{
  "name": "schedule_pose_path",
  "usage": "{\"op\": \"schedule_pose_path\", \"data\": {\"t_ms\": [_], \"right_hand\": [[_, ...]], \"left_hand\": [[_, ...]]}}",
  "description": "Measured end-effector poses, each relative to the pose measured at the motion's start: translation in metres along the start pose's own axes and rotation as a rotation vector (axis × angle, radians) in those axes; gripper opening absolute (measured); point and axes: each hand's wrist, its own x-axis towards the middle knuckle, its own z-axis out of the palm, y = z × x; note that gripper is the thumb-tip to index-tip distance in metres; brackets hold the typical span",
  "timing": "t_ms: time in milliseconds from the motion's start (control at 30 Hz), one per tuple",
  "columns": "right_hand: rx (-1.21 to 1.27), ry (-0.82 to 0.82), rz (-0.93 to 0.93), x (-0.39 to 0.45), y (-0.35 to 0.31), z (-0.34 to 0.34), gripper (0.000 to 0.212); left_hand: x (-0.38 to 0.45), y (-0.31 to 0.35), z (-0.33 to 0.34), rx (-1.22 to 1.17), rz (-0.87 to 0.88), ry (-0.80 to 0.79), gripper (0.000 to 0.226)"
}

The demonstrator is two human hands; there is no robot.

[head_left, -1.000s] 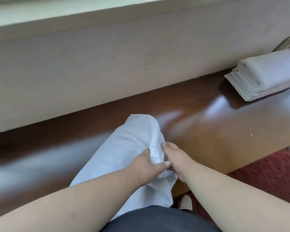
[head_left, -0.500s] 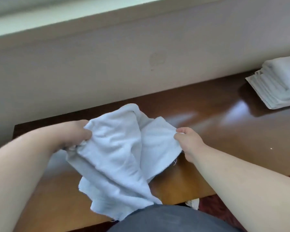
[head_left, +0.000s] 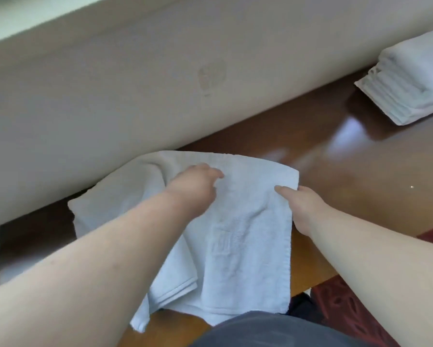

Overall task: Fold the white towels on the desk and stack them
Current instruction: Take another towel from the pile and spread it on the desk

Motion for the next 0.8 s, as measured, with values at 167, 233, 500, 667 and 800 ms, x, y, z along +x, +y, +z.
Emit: {"op": "schedule_pose_path", "data": {"t_ms": [167,233,500,667,800], "right_hand": [[-0.366,-0.159,0.123,-0.031,0.023,-0.008,0.031],[-0.368,-0.152,0.097,-0.035,0.028,-0.012,0.031],[-0.203,-0.266,0.187,-0.040,0.036,-0.036,0.029],[-0.572,-0.407,0.246,-0.042,0.045,-0.055,0.039],[-0.492,-0.458,0.129,-0.032,-0.004,-0.082,0.031]], "left_hand": [[0.032,0.089,0.030,-0.189,0.099,-0.134,0.064],[0.050,0.099,0.027,-0.096,0.114,-0.174,0.083],[0.126,0.117,0.013,0.159,0.058,-0.255,0.078],[0.139,0.121,0.007,0.100,0.081,-0.291,0.022],[0.149,0.115,-0.021,-0.236,-0.076,-0.171,0.004]]}}
